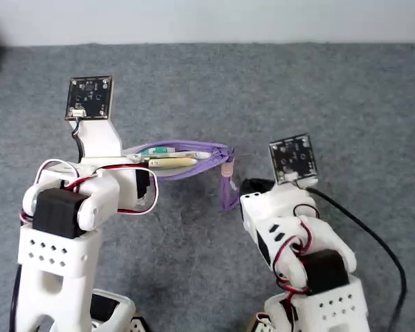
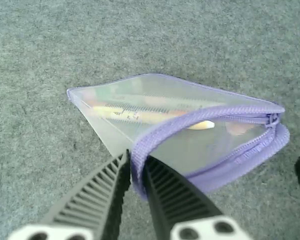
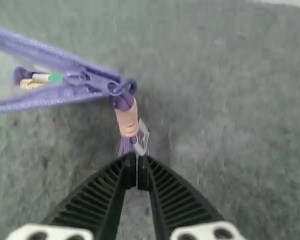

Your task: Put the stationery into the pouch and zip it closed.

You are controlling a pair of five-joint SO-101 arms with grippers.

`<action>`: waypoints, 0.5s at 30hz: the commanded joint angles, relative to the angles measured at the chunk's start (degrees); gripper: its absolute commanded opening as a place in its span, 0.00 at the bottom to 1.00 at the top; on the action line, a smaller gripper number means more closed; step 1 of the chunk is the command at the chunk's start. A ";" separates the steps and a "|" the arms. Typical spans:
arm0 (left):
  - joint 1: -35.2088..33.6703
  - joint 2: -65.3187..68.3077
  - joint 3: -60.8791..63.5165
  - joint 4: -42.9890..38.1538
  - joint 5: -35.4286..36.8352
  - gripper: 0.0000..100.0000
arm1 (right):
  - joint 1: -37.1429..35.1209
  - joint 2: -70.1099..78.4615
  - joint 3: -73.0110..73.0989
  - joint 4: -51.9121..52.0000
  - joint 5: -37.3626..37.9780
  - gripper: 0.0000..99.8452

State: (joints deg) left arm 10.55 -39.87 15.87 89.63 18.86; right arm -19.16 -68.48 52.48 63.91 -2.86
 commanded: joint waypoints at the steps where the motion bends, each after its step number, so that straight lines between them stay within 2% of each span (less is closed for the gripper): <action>1: 0.62 -0.09 -3.21 -0.97 0.35 0.01 | 0.31 5.32 -2.90 -0.84 0.44 0.05; 7: 0.62 -0.09 -3.21 -0.97 0.35 0.01 | 0.31 12.79 -2.90 -5.14 0.44 0.23; 12: 0.62 -0.09 -3.21 -0.97 0.35 0.01 | -0.04 17.10 -2.90 -12.70 0.53 0.22; 15: 0.62 -0.09 -3.21 -0.88 0.35 0.01 | -1.71 19.65 -2.90 -16.04 3.16 0.22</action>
State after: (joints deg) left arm 10.55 -39.87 15.87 89.63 18.86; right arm -19.43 -50.55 52.48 51.34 -1.89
